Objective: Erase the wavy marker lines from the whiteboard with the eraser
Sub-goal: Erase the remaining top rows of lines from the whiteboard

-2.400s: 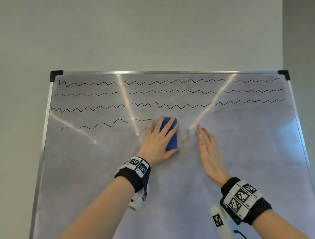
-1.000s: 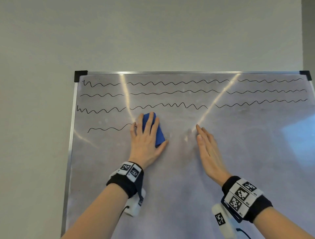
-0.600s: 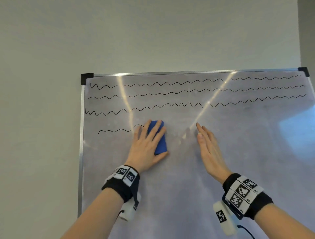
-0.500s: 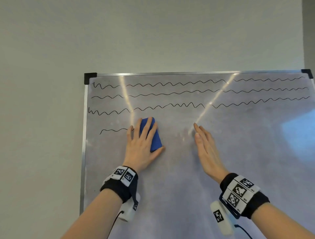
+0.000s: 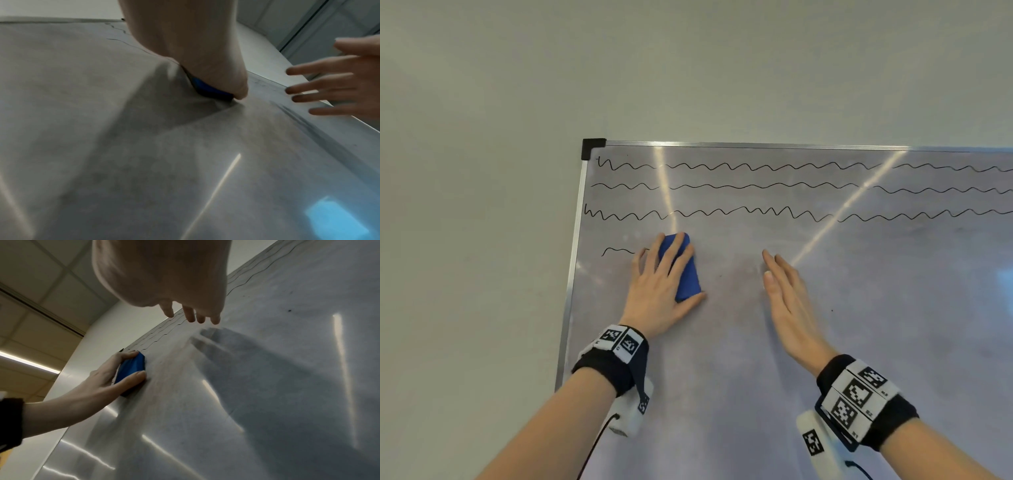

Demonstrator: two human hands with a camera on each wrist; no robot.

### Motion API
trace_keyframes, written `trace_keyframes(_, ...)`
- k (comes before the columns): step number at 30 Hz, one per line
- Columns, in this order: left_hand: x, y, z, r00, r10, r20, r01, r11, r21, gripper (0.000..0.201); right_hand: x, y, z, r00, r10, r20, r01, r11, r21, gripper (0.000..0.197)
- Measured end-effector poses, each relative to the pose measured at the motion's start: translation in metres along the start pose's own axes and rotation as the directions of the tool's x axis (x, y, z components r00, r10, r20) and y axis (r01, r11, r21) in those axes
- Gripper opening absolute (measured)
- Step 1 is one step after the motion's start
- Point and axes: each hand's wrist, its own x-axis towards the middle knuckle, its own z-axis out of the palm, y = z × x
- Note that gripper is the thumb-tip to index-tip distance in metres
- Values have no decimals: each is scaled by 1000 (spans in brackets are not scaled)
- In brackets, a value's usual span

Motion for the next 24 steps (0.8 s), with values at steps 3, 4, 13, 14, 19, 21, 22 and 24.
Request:
trace_keyframes(3, 7, 18, 0, 992, -124, 40, 125, 991, -38, 76, -4, -6, 7, 999, -37, 26, 37, 999, 23, 53)
trace_keyframes(4, 12, 26, 0, 989, -137, 55, 140, 988, -57, 76, -6, -7, 9, 998, -48, 33, 48, 999, 24, 53)
trace_keyframes(13, 24, 12, 2, 992, 124, -20, -125, 969, -214, 108, 12, -7, 42, 983, -158, -94, 139, 974, -177, 44)
trace_keyframes(14, 24, 7, 0, 990, 139, -21, -140, 962, -235, 106, 14, -13, 52, 979, -182, -90, 164, 969, -184, 45)
trace_keyframes(19, 19, -3, -5, 988, 152, -41, -157, 938, -309, 97, 23, -34, 85, 973, -196, -121, 166, 961, -222, 46)
trace_keyframes(21, 7, -17, -3, 987, 158, -36, -162, 946, -281, 100, 28, -35, 91, 968, -190, -165, 146, 958, -247, 45)
trace_keyframes(22, -2, -26, -2, 987, 156, -31, -159, 954, -256, 100, 29, -35, 95, 962, -198, -187, 147, 956, -256, 44)
trace_keyframes(24, -19, -46, 2, 992, 126, -20, -127, 967, -219, 99, 33, -35, 102, 945, -230, -231, 156, 941, -301, 45)
